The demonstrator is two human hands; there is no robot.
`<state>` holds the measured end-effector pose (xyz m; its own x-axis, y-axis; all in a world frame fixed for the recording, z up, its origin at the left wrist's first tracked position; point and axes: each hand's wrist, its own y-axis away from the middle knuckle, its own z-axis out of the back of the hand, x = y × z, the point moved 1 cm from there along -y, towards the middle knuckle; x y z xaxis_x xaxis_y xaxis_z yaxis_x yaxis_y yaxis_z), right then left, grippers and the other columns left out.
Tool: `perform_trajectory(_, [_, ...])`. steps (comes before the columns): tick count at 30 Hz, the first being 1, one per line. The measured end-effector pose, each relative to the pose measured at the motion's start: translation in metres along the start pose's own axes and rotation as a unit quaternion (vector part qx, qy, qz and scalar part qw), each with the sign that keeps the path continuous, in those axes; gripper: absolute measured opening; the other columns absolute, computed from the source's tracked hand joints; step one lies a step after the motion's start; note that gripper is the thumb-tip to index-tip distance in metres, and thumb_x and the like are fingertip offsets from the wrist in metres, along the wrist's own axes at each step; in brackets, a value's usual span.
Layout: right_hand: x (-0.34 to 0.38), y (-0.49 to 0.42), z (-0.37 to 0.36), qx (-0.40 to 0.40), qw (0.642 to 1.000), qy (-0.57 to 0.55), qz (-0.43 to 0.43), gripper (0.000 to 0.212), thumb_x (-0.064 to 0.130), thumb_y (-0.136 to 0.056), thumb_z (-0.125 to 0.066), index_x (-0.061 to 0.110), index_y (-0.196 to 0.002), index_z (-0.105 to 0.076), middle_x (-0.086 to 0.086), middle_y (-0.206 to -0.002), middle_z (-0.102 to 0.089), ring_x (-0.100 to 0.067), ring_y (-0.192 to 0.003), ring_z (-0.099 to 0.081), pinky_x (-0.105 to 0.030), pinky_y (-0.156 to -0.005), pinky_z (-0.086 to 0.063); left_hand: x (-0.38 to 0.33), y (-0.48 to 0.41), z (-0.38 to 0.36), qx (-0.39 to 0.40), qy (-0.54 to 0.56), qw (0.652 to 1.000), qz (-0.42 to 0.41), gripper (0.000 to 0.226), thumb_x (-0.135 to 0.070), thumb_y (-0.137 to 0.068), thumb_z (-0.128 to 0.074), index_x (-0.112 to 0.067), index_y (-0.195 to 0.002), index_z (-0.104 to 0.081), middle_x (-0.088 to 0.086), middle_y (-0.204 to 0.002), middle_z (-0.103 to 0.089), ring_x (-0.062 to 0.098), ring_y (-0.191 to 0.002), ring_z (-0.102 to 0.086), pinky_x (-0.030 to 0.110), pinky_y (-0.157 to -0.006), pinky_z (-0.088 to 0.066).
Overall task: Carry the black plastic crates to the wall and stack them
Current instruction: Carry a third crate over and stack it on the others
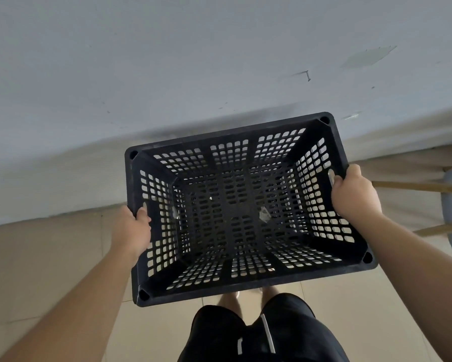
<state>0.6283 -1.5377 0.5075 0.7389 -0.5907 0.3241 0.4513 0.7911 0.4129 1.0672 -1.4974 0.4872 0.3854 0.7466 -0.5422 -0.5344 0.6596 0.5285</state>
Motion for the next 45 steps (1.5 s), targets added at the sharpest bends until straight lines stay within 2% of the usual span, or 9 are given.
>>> perform_trajectory(11, [0.0, 0.004, 0.001, 0.003, 1.0, -0.003, 0.006, 0.023, 0.028, -0.107, -0.038, 0.006, -0.103, -0.037, -0.014, -0.08, -0.052, -0.038, -0.076, -0.054, -0.041, -0.065, -0.043, -0.003, 0.003, 0.004, 0.016, -0.031, 0.999, 0.002, 0.024, -0.031, -0.109, -0.041, -0.009, -0.116, -0.049, 0.009, -0.097, -0.064, 0.02, -0.079, -0.062, 0.044, -0.079, -0.055])
perform_trajectory(15, [0.006, 0.008, 0.01, 0.058, 0.998, -0.007, -0.018, 0.028, 0.027, -0.104, -0.04, 0.004, -0.119, -0.035, -0.028, -0.118, -0.054, -0.043, -0.104, -0.055, -0.045, -0.078, -0.043, -0.01, 0.017, 0.008, 0.029, -0.068, 0.997, 0.028, 0.032, -0.03, -0.105, -0.048, -0.011, -0.131, -0.041, 0.01, -0.109, -0.062, 0.028, -0.092, -0.064, 0.048, -0.082, -0.054])
perform_trajectory(19, [0.008, 0.035, 0.023, 0.064, 0.998, 0.026, 0.002, 0.067, 0.022, -0.093, -0.05, 0.012, -0.151, -0.017, -0.02, -0.149, -0.03, -0.042, -0.135, -0.032, -0.054, -0.107, -0.035, -0.003, 0.05, 0.004, 0.011, -0.079, 0.997, 0.018, 0.052, -0.015, -0.096, -0.059, -0.021, -0.14, -0.032, 0.01, -0.12, -0.059, 0.028, -0.088, -0.065, 0.044, -0.07, -0.058])
perform_trajectory(21, [0.007, 0.054, 0.028, 0.054, 0.997, 0.044, 0.02, 0.076, 0.021, -0.09, -0.052, 0.016, -0.153, -0.011, -0.016, -0.157, -0.02, -0.04, -0.142, -0.023, -0.054, -0.113, -0.029, -0.006, 0.062, 0.003, 0.001, -0.153, 0.988, 0.013, 0.07, -0.019, -0.092, -0.062, -0.02, -0.15, -0.023, 0.014, -0.135, -0.051, 0.034, -0.105, -0.062, 0.051, -0.083, -0.057])
perform_trajectory(23, [0.006, 0.07, 0.032, 0.062, 0.996, 0.052, 0.029, 0.078, 0.023, -0.091, -0.053, 0.018, -0.155, -0.009, -0.013, -0.161, -0.013, -0.038, -0.146, -0.017, -0.054, -0.117, -0.026, -0.018, 0.069, 0.003, -0.014, -0.257, 0.966, -0.021, 0.082, -0.027, -0.092, -0.064, -0.02, -0.158, -0.015, 0.015, -0.158, -0.029, 0.038, -0.137, -0.04, 0.058, -0.109, -0.04])
perform_trajectory(25, [0.007, 0.084, 0.037, 0.064, 0.996, 0.049, 0.037, 0.077, 0.023, -0.092, -0.052, 0.019, -0.156, -0.011, -0.011, -0.163, -0.012, -0.037, -0.148, -0.015, -0.054, -0.118, -0.024, -0.038, 0.077, 0.001, -0.015, -0.318, 0.944, -0.085, 0.081, -0.033, -0.094, -0.062, -0.022, -0.16, -0.017, 0.011, -0.165, -0.016, 0.036, -0.147, -0.024, 0.056, -0.118, -0.027])
perform_trajectory(29, [0.009, 0.111, 0.05, 0.058, 0.998, 0.013, 0.031, 0.078, 0.021, -0.09, -0.051, 0.023, -0.158, -0.012, -0.007, -0.162, -0.02, -0.034, -0.147, -0.02, -0.054, -0.117, -0.026, -0.084, 0.091, -0.014, 0.035, -0.342, 0.911, -0.229, 0.06, -0.033, -0.096, -0.055, -0.027, -0.153, -0.04, 0.004, -0.158, -0.038, 0.03, -0.14, -0.041, 0.056, -0.11, -0.038])
perform_trajectory(33, [0.006, 0.137, 0.059, 0.023, 1.0, -0.02, 0.0, 0.077, 0.021, -0.09, -0.05, 0.028, -0.157, -0.013, -0.004, -0.16, -0.025, -0.034, -0.146, -0.023, -0.055, -0.114, -0.029, -0.114, 0.111, -0.037, 0.094, -0.359, 0.859, -0.353, 0.055, -0.038, -0.097, -0.052, -0.029, -0.151, -0.041, 0.0, -0.156, -0.04, 0.024, -0.138, -0.044, 0.052, -0.107, -0.041])
perform_trajectory(45, [-0.044, 0.251, 0.035, -0.042, 0.987, -0.079, -0.132, 0.06, 0.028, -0.095, -0.043, 0.029, -0.152, -0.025, -0.005, -0.156, -0.029, -0.034, -0.143, -0.025, -0.055, -0.111, -0.031, -0.128, 0.18, -0.074, 0.203, -0.421, 0.716, -0.518, 0.058, -0.045, -0.098, -0.045, -0.027, -0.152, -0.037, 0.001, -0.153, -0.04, 0.024, -0.133, -0.045, 0.049, -0.101, -0.048])
